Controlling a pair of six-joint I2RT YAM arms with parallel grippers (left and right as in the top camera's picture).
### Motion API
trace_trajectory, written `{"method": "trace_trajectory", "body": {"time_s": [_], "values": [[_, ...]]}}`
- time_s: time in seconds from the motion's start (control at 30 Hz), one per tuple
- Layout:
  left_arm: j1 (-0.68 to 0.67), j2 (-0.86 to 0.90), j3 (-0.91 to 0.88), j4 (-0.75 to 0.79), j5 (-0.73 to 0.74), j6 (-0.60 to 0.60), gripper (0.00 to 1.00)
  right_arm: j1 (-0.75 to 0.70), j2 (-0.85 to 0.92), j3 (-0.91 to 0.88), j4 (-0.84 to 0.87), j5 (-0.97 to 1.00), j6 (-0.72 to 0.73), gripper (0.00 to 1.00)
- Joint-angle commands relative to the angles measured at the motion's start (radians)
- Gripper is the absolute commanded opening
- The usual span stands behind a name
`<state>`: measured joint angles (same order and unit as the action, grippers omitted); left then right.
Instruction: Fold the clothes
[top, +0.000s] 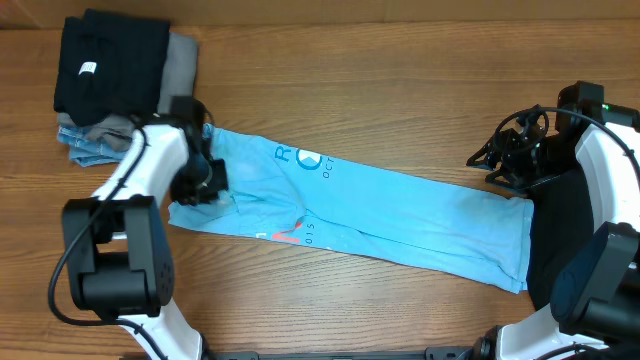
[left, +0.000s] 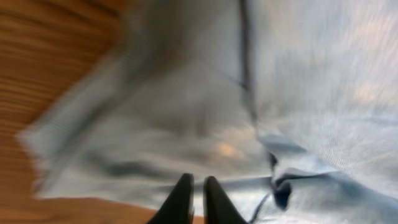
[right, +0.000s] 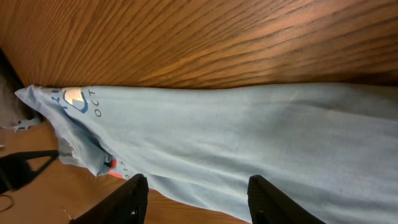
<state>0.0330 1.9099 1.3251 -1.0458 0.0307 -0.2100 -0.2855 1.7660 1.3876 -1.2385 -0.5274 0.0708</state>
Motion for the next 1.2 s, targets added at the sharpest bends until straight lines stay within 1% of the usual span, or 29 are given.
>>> {"method": "trace_trajectory", "body": {"time_s": [0.0,0.03,0.07,0.1,0.17,0.2,0.23,0.33,0.37,0.43,0.47,0.6,0.9,0.97,1.1,1.17], "values": [[0.054,-0.001,0.190,-0.050,-0.011,0.024,0.41,0.005,-0.027,0.005,0.003,-0.013,-0.008,0.55],[0.062,-0.001,0.236,-0.067,-0.011,0.032,0.52,0.005,-0.027,0.005,0.003,-0.013,-0.008,0.55],[0.069,-0.001,0.283,-0.084,-0.011,0.039,0.65,0.005,-0.027,0.005,0.004,-0.013,-0.008,0.56],[0.077,-0.001,0.354,-0.106,-0.012,0.050,0.87,0.005,-0.027,0.005,0.004,-0.013,-0.008,0.56],[0.079,-0.001,0.398,-0.110,-0.012,0.057,0.90,0.005,-0.027,0.005,0.004,-0.013,-0.008,0.56],[0.079,-0.001,0.408,-0.105,-0.012,0.057,0.89,0.005,-0.027,0.005,0.004,-0.013,-0.008,0.56],[0.079,-0.001,0.410,-0.097,-0.011,0.057,0.87,0.005,-0.027,0.005,0.004,-0.013,-0.008,0.56],[0.076,0.003,0.399,-0.066,-0.011,0.075,0.65,0.005,-0.027,0.005,0.004,-0.013,-0.008,0.56],[0.076,0.006,0.394,-0.054,-0.011,0.093,0.53,0.005,-0.027,0.005,0.005,-0.013,-0.008,0.56],[0.074,0.018,0.391,-0.035,-0.010,0.127,0.42,0.005,-0.027,0.005,0.008,-0.013,-0.008,0.56],[0.073,0.027,0.391,-0.027,-0.003,0.144,0.40,0.005,-0.027,0.005,0.009,-0.013,-0.008,0.56],[0.064,0.082,0.391,0.006,0.032,0.230,0.42,0.005,-0.027,0.005,0.019,-0.013,-0.008,0.56],[0.026,0.247,0.391,0.095,0.042,0.367,0.42,0.005,-0.027,0.005,0.041,0.004,-0.008,0.56],[0.010,0.269,0.391,0.116,0.047,0.380,0.42,0.005,-0.027,0.005,0.041,0.018,-0.008,0.56],[-0.031,0.301,0.391,0.171,0.031,0.400,0.49,0.005,-0.027,0.005,0.037,0.021,-0.008,0.56],[-0.043,0.321,0.391,0.200,-0.016,0.396,0.48,0.005,-0.027,0.005,0.037,0.021,-0.008,0.56]]}}
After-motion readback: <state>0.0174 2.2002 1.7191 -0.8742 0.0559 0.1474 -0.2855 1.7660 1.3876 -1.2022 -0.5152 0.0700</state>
